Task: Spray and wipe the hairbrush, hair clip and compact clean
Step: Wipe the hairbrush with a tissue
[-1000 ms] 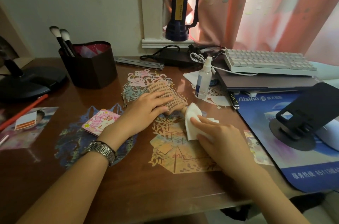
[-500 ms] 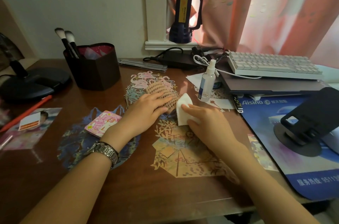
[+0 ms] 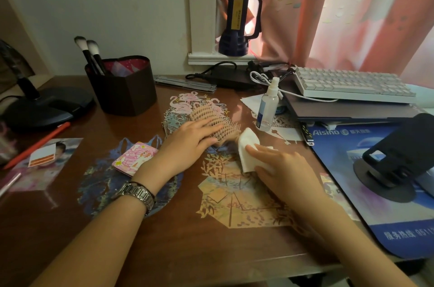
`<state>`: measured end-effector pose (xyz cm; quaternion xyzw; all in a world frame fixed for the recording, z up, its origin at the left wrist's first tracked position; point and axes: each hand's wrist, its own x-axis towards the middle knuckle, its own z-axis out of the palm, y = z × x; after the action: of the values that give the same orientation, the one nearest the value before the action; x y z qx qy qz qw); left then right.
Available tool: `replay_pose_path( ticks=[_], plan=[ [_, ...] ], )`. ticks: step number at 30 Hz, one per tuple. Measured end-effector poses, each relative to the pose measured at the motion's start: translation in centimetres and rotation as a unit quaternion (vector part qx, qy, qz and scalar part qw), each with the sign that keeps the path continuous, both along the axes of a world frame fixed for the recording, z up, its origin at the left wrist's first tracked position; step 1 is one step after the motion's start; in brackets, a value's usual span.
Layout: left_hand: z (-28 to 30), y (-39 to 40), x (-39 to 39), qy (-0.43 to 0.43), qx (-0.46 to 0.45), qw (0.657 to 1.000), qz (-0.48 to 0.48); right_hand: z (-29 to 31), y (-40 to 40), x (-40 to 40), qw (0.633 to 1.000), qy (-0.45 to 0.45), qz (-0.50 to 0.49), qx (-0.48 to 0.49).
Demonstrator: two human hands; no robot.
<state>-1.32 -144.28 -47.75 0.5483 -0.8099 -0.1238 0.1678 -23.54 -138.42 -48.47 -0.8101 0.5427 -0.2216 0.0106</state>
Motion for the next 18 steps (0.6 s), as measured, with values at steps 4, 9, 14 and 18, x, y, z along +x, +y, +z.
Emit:
replay_pose_path(
  ticks=[4,9,14,18],
  plan=[
    [-0.2,0.0,0.0,0.006,-0.003,1.000,0.003,0.0,1.4,-1.2,1.000,0.006,-0.001,-0.014],
    [-0.1,-0.1,0.1,0.009,-0.005,1.000,0.003,0.2,2.8,-2.3,0.999,0.020,0.013,-0.041],
    [0.1,-0.1,0.0,0.020,-0.001,1.000,0.003,-0.2,3.3,-2.9,0.997,0.019,0.022,-0.068],
    [1.4,0.1,1.0,0.070,-0.055,0.995,0.040,-0.4,2.8,-2.1,0.997,0.040,-0.005,-0.064]
  ],
)
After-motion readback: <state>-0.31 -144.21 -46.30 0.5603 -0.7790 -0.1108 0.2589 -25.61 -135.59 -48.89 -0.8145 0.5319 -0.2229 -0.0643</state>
